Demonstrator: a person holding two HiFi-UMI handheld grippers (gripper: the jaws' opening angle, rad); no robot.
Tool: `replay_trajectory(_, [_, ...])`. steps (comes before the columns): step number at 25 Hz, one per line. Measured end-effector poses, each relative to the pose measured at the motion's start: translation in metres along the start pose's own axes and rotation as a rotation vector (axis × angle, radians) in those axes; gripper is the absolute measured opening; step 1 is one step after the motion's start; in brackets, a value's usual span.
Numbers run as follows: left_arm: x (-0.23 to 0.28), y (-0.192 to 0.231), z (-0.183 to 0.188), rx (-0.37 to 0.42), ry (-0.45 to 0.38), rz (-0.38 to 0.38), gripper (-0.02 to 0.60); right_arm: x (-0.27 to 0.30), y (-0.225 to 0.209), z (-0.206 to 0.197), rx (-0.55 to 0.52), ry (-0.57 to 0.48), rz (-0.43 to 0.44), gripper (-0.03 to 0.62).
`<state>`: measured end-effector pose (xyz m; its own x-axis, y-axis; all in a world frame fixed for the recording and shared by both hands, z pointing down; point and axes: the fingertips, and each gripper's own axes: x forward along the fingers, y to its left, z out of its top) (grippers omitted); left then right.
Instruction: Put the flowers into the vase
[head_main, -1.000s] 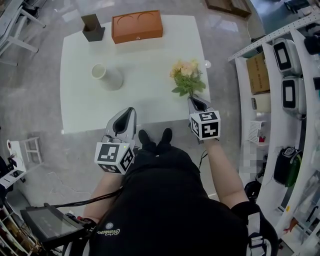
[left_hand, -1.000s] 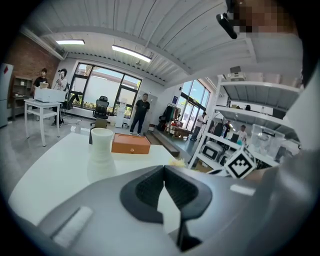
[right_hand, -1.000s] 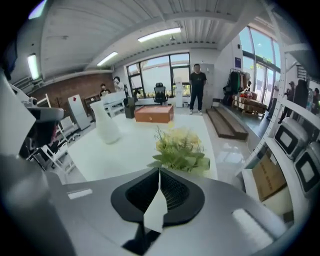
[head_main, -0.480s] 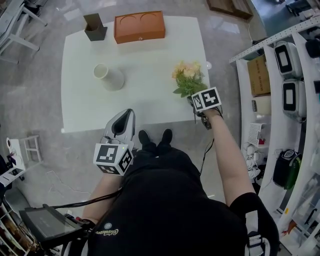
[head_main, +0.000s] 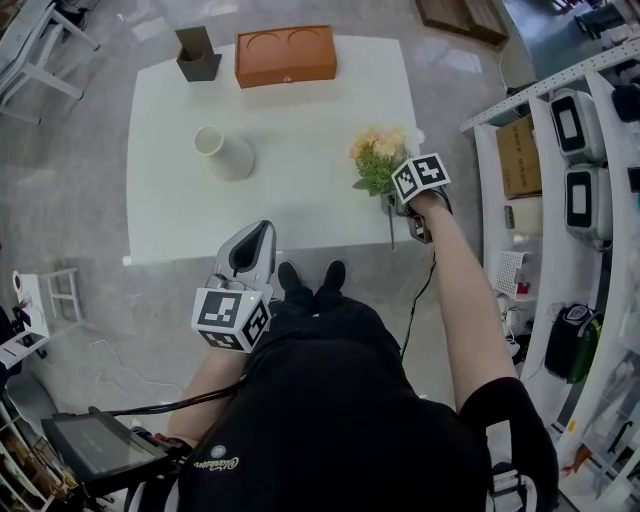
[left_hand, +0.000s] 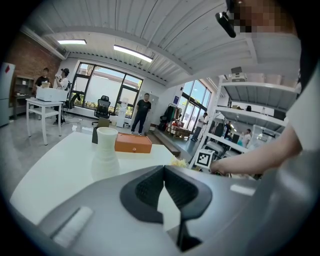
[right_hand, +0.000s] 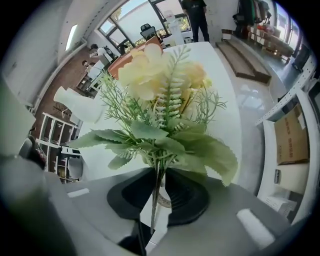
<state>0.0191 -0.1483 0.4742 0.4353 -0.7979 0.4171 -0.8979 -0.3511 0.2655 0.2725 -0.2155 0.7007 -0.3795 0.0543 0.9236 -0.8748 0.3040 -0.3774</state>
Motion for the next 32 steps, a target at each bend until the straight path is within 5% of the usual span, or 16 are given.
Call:
replay_trajectory(12, [0.0, -0.002, 0.002, 0.006, -0.005, -0.011, 0.006, -0.008, -0.005, 0.004, 0.009, -0.062, -0.028, 0.032])
replay_trajectory(17, [-0.001, -0.001, 0.002, 0.018, -0.011, -0.011, 0.006, -0.022, -0.002, 0.016, -0.026, -0.174, -0.057, 0.029])
replay_trajectory(21, [-0.007, -0.002, 0.009, 0.023, -0.03, -0.003, 0.006, -0.06, 0.011, 0.034, -0.035, -0.406, -0.068, 0.028])
replay_trajectory(27, [-0.007, -0.001, 0.017, 0.016, -0.057, -0.001, 0.006, -0.158, 0.064, 0.061, -0.134, -0.903, -0.109, 0.028])
replay_trajectory(32, [-0.01, -0.002, 0.026, 0.027, -0.084, 0.009, 0.006, -0.225, 0.116, 0.041, -0.256, -1.228, -0.13, 0.028])
